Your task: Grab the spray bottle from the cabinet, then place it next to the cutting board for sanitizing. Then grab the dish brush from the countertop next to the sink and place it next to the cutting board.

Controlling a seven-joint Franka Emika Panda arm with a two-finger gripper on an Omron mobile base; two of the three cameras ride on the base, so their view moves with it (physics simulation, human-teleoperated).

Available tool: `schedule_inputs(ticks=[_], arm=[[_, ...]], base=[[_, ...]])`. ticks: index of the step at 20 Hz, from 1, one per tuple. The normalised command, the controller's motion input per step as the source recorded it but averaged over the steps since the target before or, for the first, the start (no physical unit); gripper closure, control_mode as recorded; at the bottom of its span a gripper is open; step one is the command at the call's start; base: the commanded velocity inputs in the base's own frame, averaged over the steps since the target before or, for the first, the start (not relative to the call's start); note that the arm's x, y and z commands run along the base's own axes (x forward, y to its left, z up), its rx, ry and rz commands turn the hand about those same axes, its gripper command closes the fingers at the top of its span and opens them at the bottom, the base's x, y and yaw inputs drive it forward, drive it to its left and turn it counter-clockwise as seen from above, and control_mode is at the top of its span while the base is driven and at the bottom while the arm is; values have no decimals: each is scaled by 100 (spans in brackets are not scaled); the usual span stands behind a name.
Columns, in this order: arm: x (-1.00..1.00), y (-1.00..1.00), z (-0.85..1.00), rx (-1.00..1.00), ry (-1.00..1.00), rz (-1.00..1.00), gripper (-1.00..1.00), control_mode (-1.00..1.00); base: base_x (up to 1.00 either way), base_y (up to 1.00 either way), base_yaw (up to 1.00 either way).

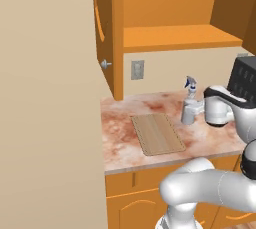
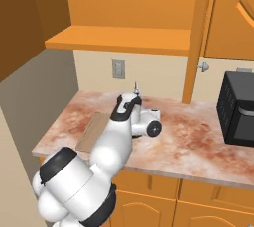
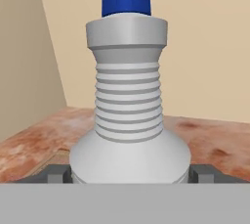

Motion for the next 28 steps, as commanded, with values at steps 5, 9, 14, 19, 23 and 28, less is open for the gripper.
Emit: schedule_inputs(ticks=[5,9,14,19,23,28], arm=[[12,-5,-40,0,0,2,100,-100],[0,-3,-45,0,0,5,100,-100],[0,0,-42,0,0,2,100,-100],[0,0,-41,-1,0,2,-100,-100],[-10,0,-19,-1,-4,0,-100,-100],[-19,0,-1,0,-11,0,-100,-100]], base=[[0,0,0],[0,0,0],[0,0,0],[0,0,0],[0,0,0],[0,0,0]])
